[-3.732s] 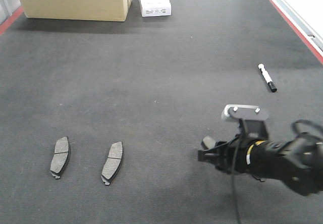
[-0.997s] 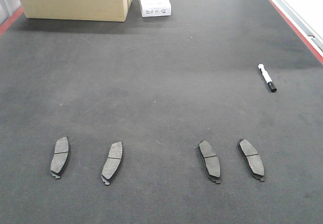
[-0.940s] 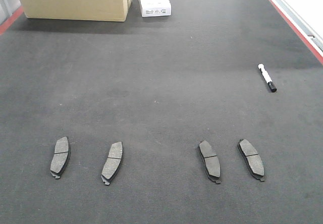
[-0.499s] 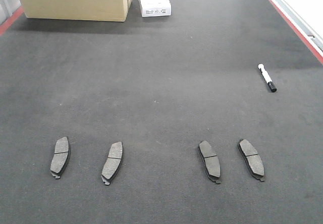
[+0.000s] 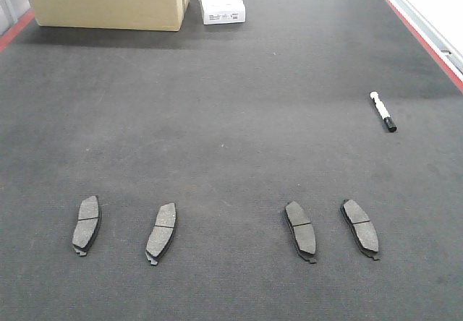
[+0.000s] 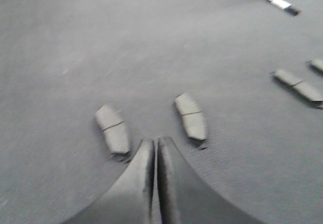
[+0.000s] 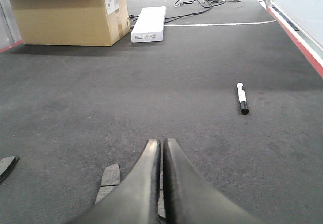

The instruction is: Move and align brake pads A on conveyor

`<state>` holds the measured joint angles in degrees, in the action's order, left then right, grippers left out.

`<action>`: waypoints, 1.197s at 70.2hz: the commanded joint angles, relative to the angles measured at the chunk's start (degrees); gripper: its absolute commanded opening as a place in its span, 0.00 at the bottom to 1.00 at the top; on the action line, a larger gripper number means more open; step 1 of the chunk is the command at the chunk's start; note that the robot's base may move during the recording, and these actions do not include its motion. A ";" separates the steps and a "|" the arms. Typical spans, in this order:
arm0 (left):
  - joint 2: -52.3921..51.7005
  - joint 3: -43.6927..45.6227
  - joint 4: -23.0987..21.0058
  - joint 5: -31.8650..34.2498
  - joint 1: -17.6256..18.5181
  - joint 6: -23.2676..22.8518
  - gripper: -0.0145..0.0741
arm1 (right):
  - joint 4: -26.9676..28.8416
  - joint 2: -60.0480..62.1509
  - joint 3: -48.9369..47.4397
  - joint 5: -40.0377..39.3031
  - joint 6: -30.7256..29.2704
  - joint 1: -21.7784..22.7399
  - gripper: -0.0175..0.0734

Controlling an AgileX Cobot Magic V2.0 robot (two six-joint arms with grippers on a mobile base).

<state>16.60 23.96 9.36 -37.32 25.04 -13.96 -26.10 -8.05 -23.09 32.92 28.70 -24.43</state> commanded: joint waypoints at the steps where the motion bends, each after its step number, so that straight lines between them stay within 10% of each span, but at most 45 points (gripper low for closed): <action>1: 0.24 0.44 0.29 5.55 -3.94 1.26 0.15 | -1.01 -0.66 -1.43 -3.52 -0.51 0.18 0.18; 34: -6.01 -16.90 -11.06 31.33 -26.63 11.67 0.15 | -1.01 -0.66 -1.43 -3.52 -0.51 0.18 0.18; 84: -18.19 -24.84 -6.56 33.88 -27.72 11.26 0.15 | -1.17 -0.75 -1.43 -3.52 -0.51 0.18 0.18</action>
<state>-0.56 -1.38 2.83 -7.56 -2.79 -2.36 -26.05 -8.05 -23.09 33.31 28.70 -24.43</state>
